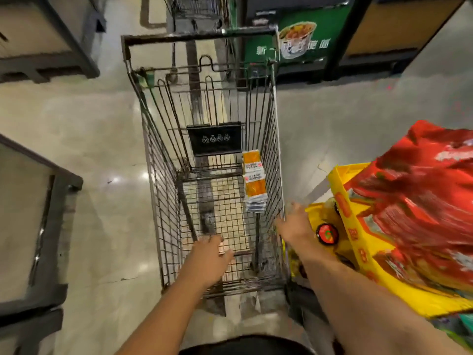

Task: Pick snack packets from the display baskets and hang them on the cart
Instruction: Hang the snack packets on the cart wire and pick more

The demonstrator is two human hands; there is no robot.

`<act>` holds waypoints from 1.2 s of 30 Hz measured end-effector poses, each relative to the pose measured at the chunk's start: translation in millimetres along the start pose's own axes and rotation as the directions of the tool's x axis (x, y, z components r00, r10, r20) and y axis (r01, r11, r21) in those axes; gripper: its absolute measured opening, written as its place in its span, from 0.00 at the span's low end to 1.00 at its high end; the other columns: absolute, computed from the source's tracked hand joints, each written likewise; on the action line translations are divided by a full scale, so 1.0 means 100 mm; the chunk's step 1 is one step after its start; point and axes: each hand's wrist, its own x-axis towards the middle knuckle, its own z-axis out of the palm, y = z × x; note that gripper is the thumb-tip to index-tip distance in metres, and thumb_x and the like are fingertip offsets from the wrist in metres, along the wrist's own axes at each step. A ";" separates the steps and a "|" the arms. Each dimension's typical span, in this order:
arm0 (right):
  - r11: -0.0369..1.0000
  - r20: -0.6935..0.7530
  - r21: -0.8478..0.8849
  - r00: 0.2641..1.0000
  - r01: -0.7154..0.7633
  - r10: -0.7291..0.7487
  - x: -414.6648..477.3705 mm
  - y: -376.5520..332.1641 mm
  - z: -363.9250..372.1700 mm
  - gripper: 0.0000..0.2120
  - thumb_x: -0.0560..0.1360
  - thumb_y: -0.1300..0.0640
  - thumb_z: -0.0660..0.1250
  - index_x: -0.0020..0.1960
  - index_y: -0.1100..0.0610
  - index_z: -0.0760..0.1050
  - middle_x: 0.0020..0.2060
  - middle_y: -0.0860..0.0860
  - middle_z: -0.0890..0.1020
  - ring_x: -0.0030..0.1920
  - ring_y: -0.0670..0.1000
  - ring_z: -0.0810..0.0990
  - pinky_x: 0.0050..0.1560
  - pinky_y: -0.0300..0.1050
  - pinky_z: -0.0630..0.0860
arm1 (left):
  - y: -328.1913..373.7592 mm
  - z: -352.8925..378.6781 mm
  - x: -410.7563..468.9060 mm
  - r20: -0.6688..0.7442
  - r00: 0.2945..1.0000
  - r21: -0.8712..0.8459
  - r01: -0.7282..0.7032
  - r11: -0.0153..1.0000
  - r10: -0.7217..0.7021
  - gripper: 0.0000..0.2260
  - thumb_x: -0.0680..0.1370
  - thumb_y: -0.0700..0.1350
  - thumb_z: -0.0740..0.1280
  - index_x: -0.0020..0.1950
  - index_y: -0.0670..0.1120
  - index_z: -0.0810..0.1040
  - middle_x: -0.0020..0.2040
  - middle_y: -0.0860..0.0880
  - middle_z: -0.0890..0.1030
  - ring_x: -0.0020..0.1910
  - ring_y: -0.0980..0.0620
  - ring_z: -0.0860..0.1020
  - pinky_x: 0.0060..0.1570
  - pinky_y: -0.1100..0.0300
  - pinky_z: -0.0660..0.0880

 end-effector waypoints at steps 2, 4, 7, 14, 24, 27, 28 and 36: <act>0.996 -0.001 0.081 1.000 -0.026 0.027 0.10 -0.06 0.06 0.25 0.72 0.57 0.76 0.64 0.60 0.70 0.55 0.52 0.78 0.57 0.56 0.79 0.54 0.45 0.75 | 0.03 -0.01 0.19 0.032 0.999 -0.044 0.010 0.999 -0.009 0.27 0.82 0.62 0.59 0.78 0.52 0.65 0.77 0.45 0.69 0.75 0.44 0.65 0.73 0.49 0.64; 0.994 -0.038 0.106 0.999 0.027 -0.023 0.25 -0.10 0.19 0.27 0.73 0.56 0.75 0.68 0.60 0.69 0.53 0.57 0.81 0.54 0.60 0.81 0.53 0.50 0.78 | 0.00 -0.02 0.41 0.052 0.999 -0.091 0.016 0.996 -0.011 0.28 0.82 0.62 0.59 0.79 0.51 0.64 0.77 0.45 0.68 0.76 0.43 0.65 0.73 0.48 0.64; 0.994 -0.108 0.098 0.994 0.043 -0.032 0.56 -0.02 0.45 0.24 0.72 0.54 0.72 0.65 0.57 0.70 0.49 0.55 0.80 0.50 0.61 0.80 0.51 0.57 0.79 | -0.06 0.02 0.88 0.079 0.997 -0.129 0.019 0.991 -0.009 0.27 0.82 0.61 0.60 0.78 0.49 0.65 0.75 0.45 0.71 0.72 0.44 0.70 0.71 0.48 0.69; 0.980 -0.192 0.192 0.978 -0.047 0.084 0.60 -0.01 0.54 0.19 0.78 0.54 0.66 0.68 0.46 0.72 0.40 0.42 0.82 0.35 0.41 0.78 0.32 0.28 0.69 | -0.01 0.17 1.92 0.047 0.998 -0.334 0.050 0.941 -0.036 0.23 0.83 0.58 0.61 0.76 0.52 0.66 0.72 0.50 0.75 0.58 0.46 0.81 0.59 0.51 0.77; 0.967 -0.286 0.256 0.956 0.019 0.057 0.72 0.21 0.74 0.18 0.73 0.53 0.64 0.63 0.46 0.75 0.42 0.41 0.84 0.44 0.49 0.84 0.48 0.49 0.80 | 0.55 0.70 3.37 0.101 0.989 -0.687 0.150 0.711 -0.111 0.18 0.83 0.49 0.66 0.72 0.46 0.72 0.47 0.58 0.78 0.42 0.58 0.77 0.42 0.63 0.75; 0.974 -0.308 0.220 0.951 0.045 0.026 0.72 0.25 0.75 0.15 0.74 0.55 0.66 0.58 0.42 0.74 0.40 0.38 0.83 0.41 0.43 0.82 0.44 0.41 0.79 | 0.67 0.88 3.55 0.053 0.984 -0.734 0.152 0.661 -0.168 0.24 0.76 0.51 0.75 0.68 0.45 0.75 0.55 0.51 0.82 0.53 0.51 0.81 0.55 0.60 0.77; 0.977 -0.302 0.209 0.953 0.049 0.017 0.72 0.24 0.74 0.16 0.75 0.58 0.67 0.56 0.38 0.73 0.40 0.38 0.82 0.40 0.42 0.81 0.41 0.35 0.77 | 0.70 0.91 3.56 0.025 0.981 -0.711 0.151 0.687 -0.190 0.27 0.74 0.53 0.77 0.69 0.45 0.74 0.58 0.49 0.81 0.55 0.49 0.80 0.57 0.58 0.77; 0.983 -0.286 0.173 0.958 0.060 -0.008 0.72 0.29 0.74 0.18 0.76 0.64 0.69 0.62 0.48 0.74 0.38 0.42 0.82 0.38 0.41 0.81 0.36 0.26 0.72 | 0.87 0.91 3.66 0.136 0.910 -0.519 0.402 0.754 -0.392 0.40 0.65 0.65 0.79 0.68 0.45 0.70 0.63 0.43 0.72 0.62 0.42 0.77 0.58 0.49 0.79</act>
